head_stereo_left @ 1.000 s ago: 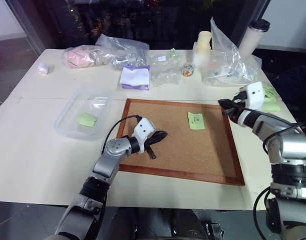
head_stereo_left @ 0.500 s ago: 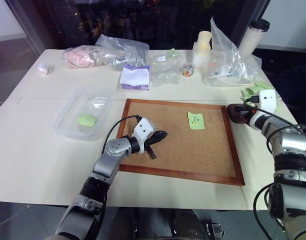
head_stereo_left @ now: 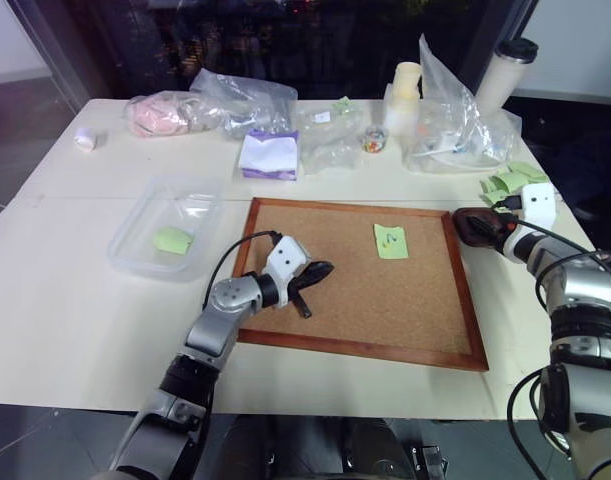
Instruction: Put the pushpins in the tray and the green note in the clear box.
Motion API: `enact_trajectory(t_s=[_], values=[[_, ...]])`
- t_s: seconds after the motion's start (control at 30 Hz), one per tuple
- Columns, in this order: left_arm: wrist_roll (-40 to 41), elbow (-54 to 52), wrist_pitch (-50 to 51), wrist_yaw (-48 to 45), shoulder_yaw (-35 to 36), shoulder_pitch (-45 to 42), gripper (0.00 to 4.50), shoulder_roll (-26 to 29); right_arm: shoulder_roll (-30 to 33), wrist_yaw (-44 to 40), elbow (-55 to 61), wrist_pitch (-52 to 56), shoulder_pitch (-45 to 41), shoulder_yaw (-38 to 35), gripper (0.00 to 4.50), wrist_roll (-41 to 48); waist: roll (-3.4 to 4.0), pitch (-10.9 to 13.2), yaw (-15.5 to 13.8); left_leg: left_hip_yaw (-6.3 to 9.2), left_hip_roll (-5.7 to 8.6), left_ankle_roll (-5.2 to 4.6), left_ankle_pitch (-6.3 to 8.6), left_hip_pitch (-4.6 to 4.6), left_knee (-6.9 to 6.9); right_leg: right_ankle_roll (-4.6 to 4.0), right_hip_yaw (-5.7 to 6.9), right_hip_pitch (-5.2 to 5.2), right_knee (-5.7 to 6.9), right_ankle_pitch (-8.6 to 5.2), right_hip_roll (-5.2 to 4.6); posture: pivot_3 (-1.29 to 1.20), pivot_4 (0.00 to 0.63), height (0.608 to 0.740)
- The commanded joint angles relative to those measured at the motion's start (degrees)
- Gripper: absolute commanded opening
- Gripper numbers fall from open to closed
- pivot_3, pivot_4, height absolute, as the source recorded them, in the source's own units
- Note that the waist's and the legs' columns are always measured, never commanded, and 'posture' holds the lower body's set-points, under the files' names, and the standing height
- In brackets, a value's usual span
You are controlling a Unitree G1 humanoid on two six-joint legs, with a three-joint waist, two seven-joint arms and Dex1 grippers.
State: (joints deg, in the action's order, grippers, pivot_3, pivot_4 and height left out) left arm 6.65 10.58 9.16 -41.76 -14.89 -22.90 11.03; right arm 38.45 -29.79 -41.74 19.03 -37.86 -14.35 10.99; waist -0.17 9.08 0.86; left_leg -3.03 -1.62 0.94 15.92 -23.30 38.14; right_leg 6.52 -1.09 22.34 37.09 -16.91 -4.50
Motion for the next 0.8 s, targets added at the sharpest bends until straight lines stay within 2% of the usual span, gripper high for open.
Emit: enact_trajectory(t_s=[0.03, 0.23, 0.4, 0.57, 0.8], values=[[-1.1, 2.7, 0.9, 0.0, -1.0, 1.4, 0.0, 0.1, 1.3, -2.5, 6.8, 2.7, -0.4, -1.3, 2.93, 2.7, 0.0, 0.0, 0.0, 0.0, 0.0, 0.0, 0.0, 0.0, 0.0, 0.0, 0.0, 0.0, 0.0, 0.0, 0.0, 0.0, 0.15, 0.74], [-1.0, 2.4, 1.0, -0.1, -1.0, 1.5, 0.0, 0.3, -0.1, -8.9, 31.9, 13.2, 6.2, 1.0, 2.93, 9.7, 0.02, 0.0, -0.1, 0.04, -0.02, 0.0, 0.0, -0.01, 0.0, 0.0, 0.0, 0.0, 0.0, 0.0, -0.01, 0.0, 0.15, 0.74], [-0.8, 2.4, 1.2, -0.2, -0.7, 0.9, 0.0, 0.3, -4.4, -8.0, 46.2, 19.2, 9.7, 5.8, 2.93, 12.6, 0.02, 0.0, -0.1, 0.07, -0.04, -0.01, 0.01, 0.0, 0.0, 0.0, 0.02, 0.0, 0.01, 0.0, 0.0, 0.0, 0.15, 0.74], [-0.7, 2.0, 1.3, -0.2, -0.5, 0.6, 0.0, 0.3, -6.9, -7.5, 50.0, 18.9, 12.3, 11.3, 2.93, 10.6, 0.0, 0.0, -0.2, 0.07, 0.0, -0.02, 0.01, -0.04, 0.0, 0.0, 0.03, 0.01, -0.02, 0.0, -0.04, 0.0, 0.15, 0.74], [-0.8, 1.3, 1.2, -0.2, -0.4, 1.2, 0.0, 0.8, -6.4, -7.7, 45.4, 14.4, 14.9, 14.3, 2.93, 6.2, 0.0, 0.0, -0.2, 0.07, 0.02, -0.02, 0.01, -0.04, 0.0, 0.0, 0.05, 0.02, -0.02, 0.0, -0.02, 0.0, 0.15, 0.74]])
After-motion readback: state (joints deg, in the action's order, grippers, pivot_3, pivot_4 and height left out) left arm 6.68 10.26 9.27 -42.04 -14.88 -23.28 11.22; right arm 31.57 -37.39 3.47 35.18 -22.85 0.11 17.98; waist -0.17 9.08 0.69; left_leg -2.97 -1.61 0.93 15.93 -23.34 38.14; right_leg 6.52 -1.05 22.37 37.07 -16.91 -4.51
